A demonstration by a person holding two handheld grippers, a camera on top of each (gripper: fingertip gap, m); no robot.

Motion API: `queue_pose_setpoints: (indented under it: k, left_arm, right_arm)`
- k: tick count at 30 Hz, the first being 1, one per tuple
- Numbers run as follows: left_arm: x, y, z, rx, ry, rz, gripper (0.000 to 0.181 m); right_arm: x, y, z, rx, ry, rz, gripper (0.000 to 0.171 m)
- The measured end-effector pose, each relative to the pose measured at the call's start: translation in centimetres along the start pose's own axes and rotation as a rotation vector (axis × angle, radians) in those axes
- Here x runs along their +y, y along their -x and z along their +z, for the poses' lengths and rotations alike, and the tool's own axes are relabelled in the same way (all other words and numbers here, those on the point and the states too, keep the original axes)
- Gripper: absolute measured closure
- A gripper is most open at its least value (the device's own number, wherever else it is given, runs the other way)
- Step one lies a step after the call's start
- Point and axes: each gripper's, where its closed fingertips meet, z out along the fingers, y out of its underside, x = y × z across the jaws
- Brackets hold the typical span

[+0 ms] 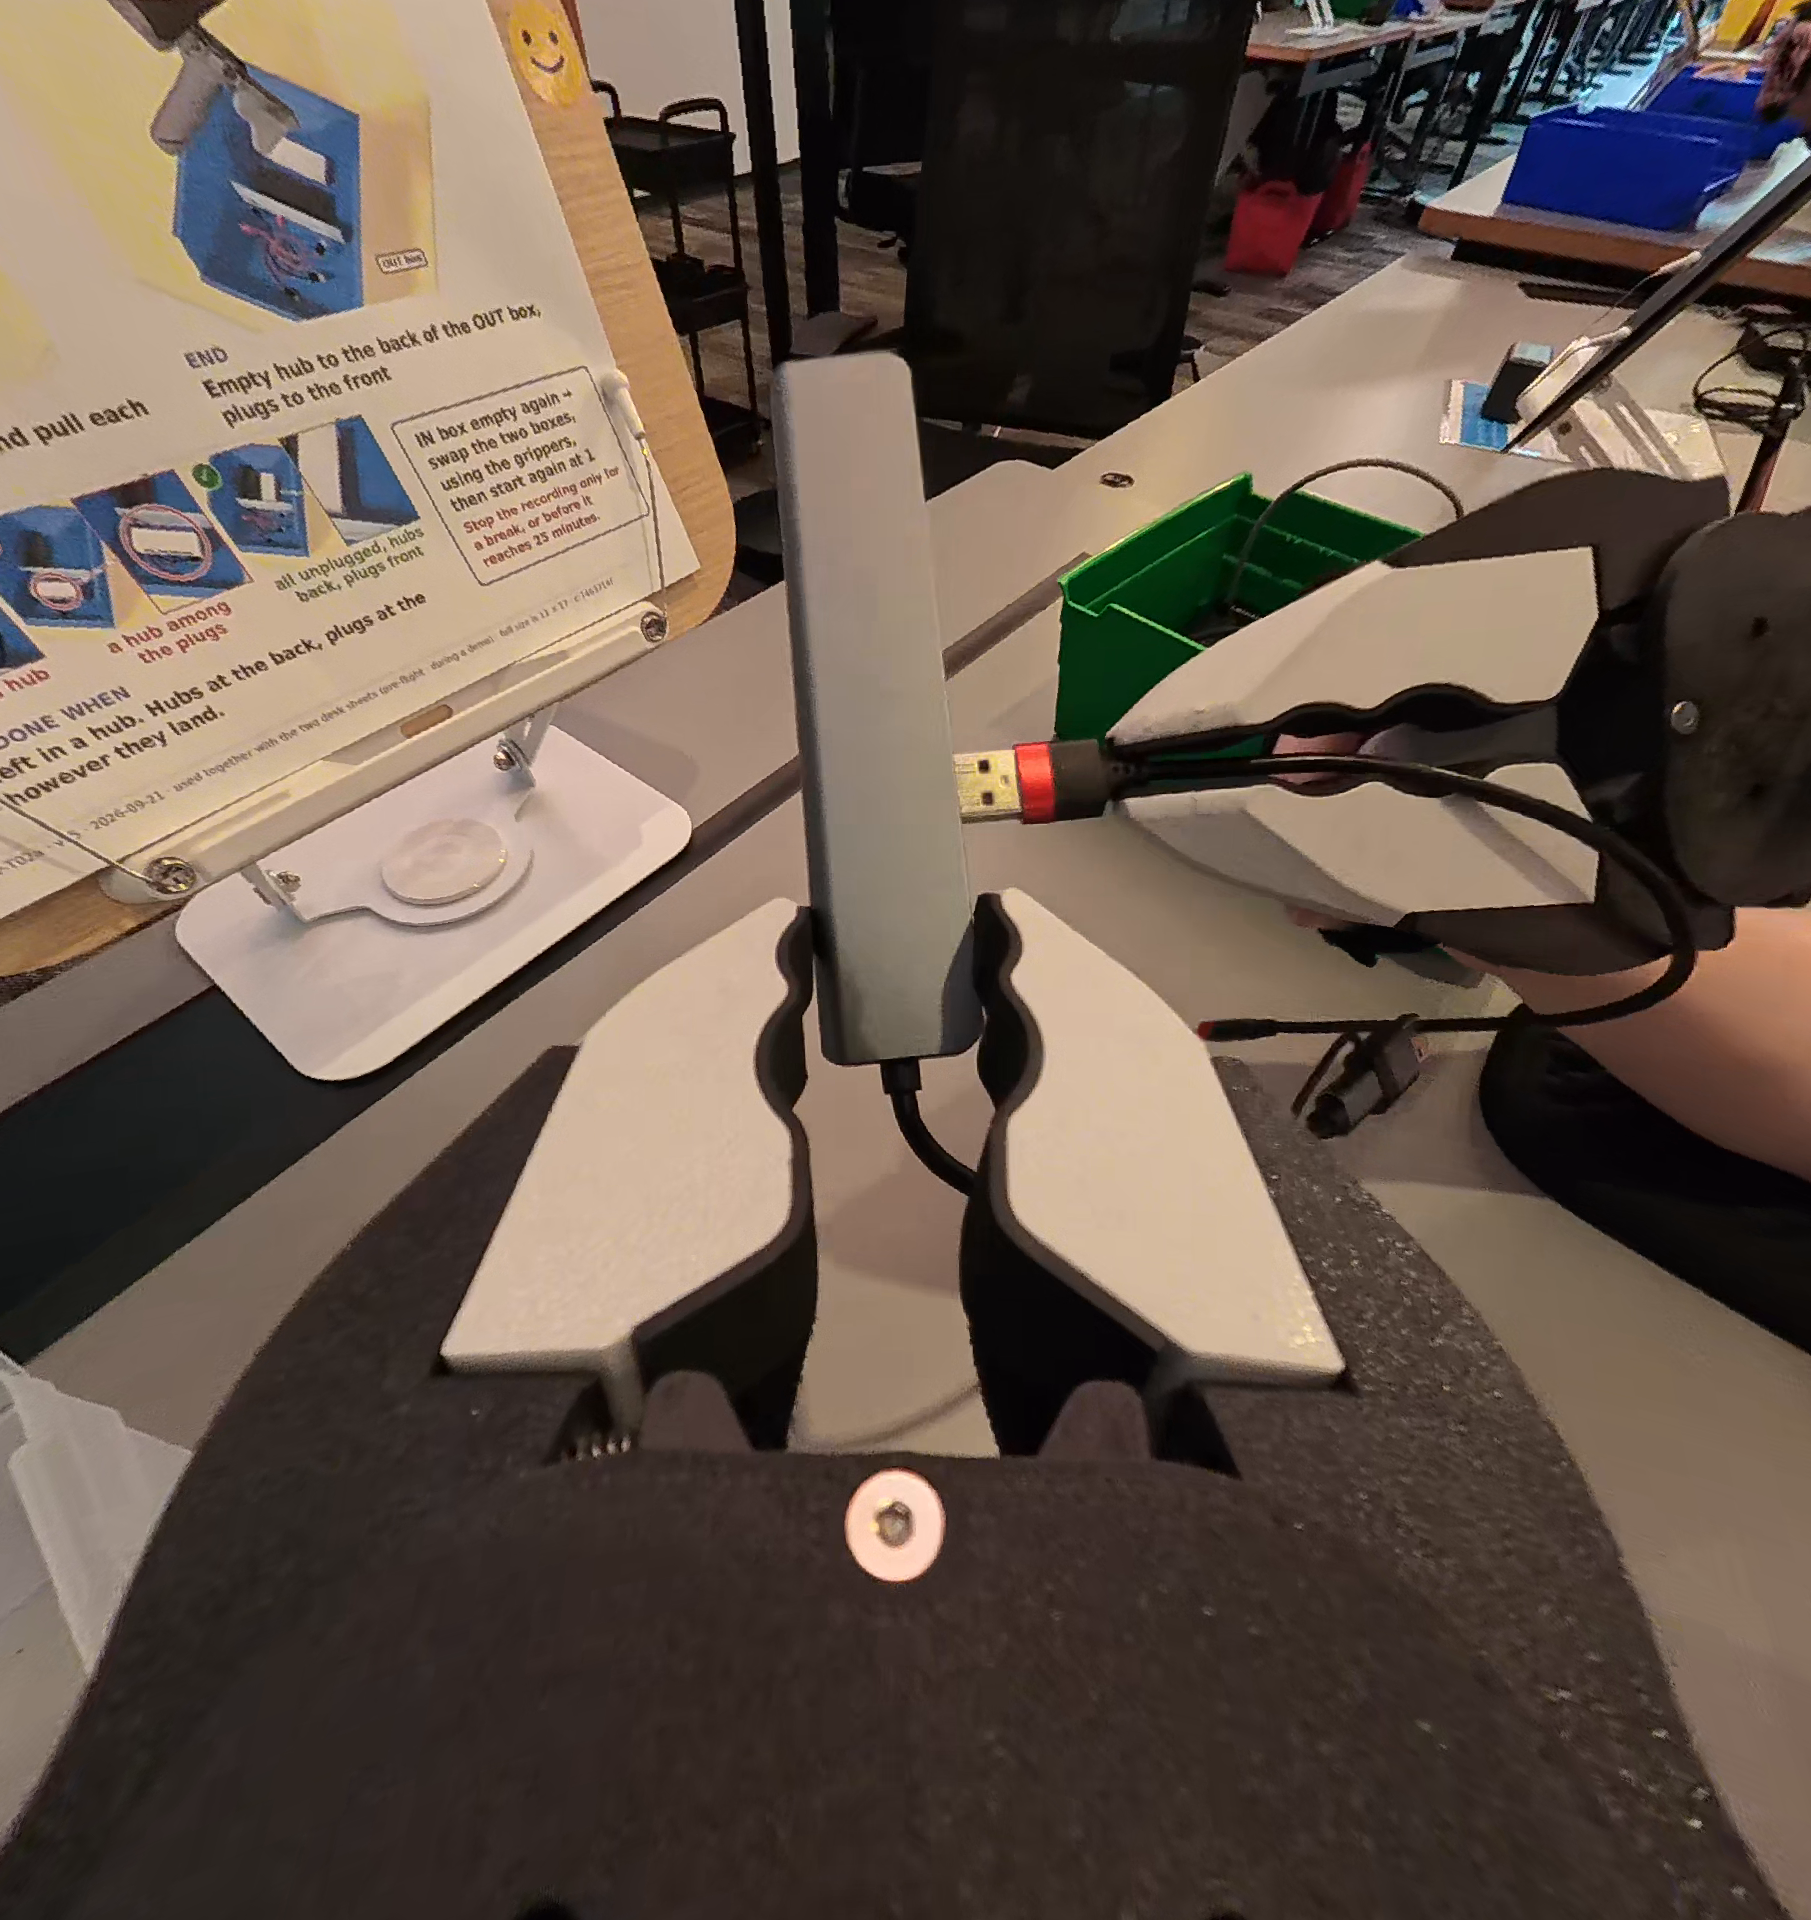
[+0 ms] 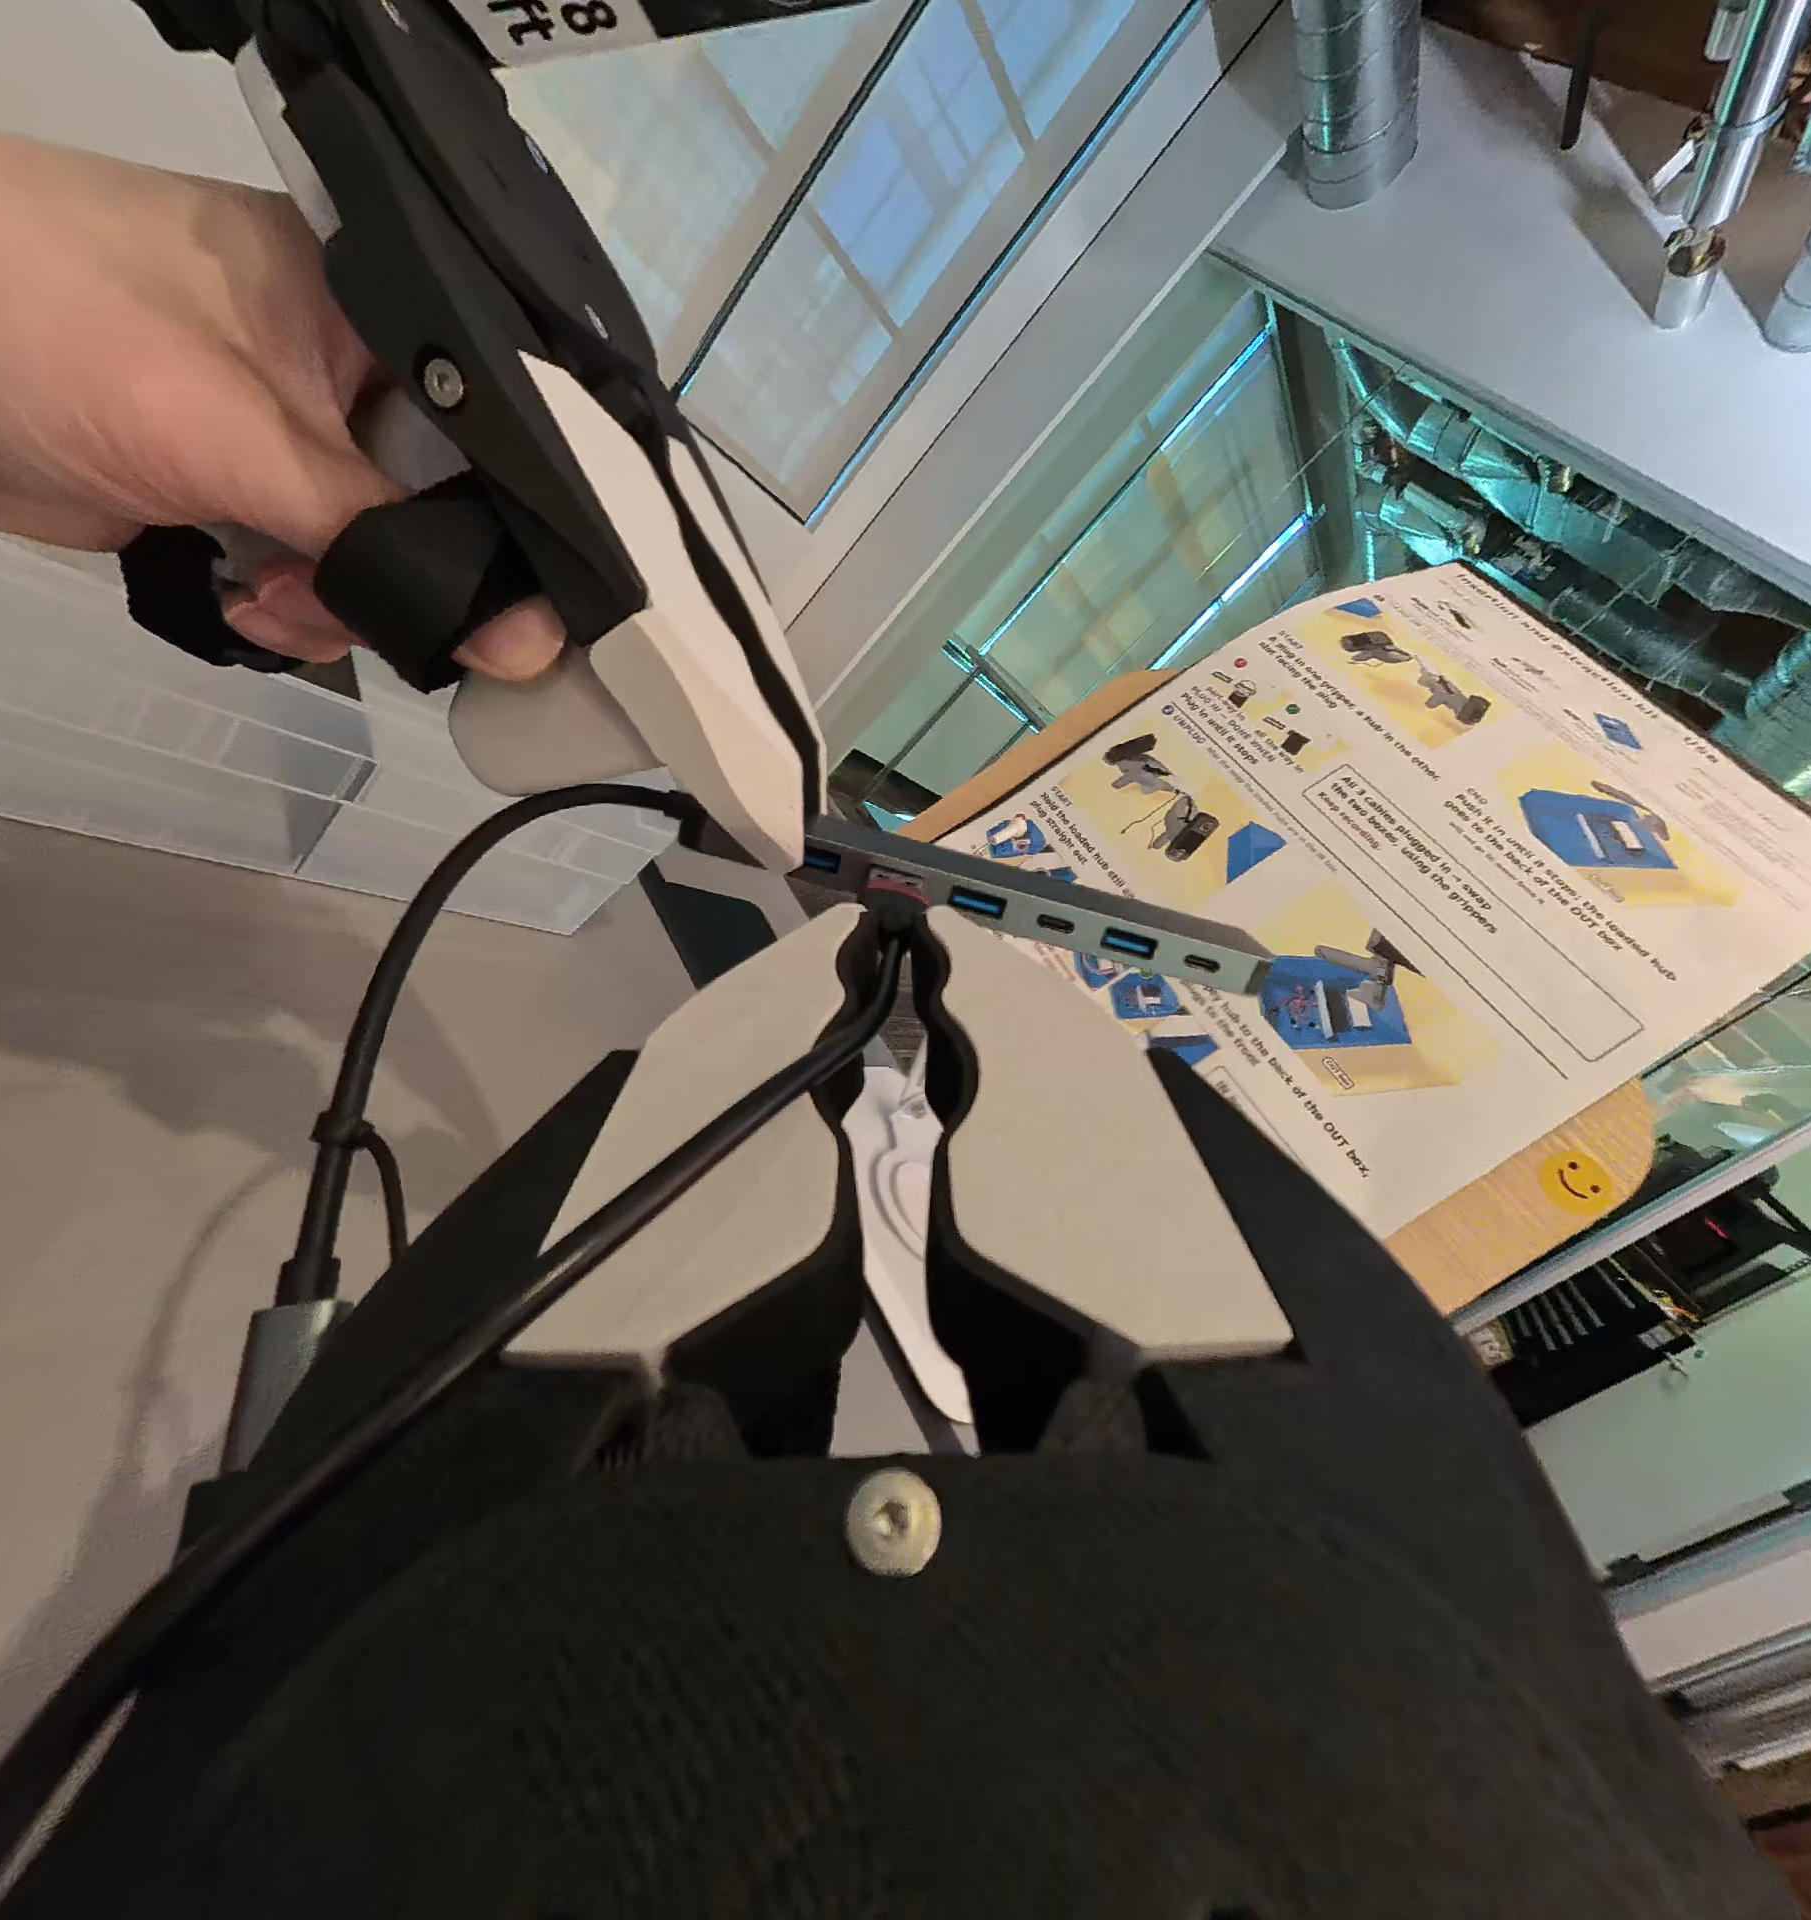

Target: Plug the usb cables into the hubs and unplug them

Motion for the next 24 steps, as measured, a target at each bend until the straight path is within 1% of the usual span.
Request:
queue_pose_setpoints:
  k: [4,8,11,18,21,24]
  left_arm:
    - [-0.1,0.1,0.0,-0.037,-0.006,0.018,0.152]
    - [-0.3,-0.2,-0.1,-0.029,-0.009,0.043,0.152]
    - [-0.1,-0.4,0.0,-0.032,0.003,0.089,0.152]
    - [-0.9,-1.2,-0.3,0.076,-0.071,0.017,0.152]
    - [-1.3,-1.6,-0.4,0.086,-0.089,0.022,0.152]
    - [-1.7,-1.5,-0.5,0.032,-0.093,0.036,0.152]
  right_arm:
    - [0.0,-0.1,0.1,0.022,0.003,0.040,0.164]
    - [-0.3,-0.2,-0.1,-0.005,-0.033,0.095,0.164]
    - [-0.3,-0.1,-0.3,-0.046,-0.039,0.065,0.164]
    - [-0.6,-0.5,-0.9,-0.097,-0.117,0.128,0.164]
    - [0.0,-0.7,-0.6,-0.065,-0.087,0.124,0.164]
    - [-0.2,-0.8,-0.6,-0.028,-0.102,0.115,0.165]
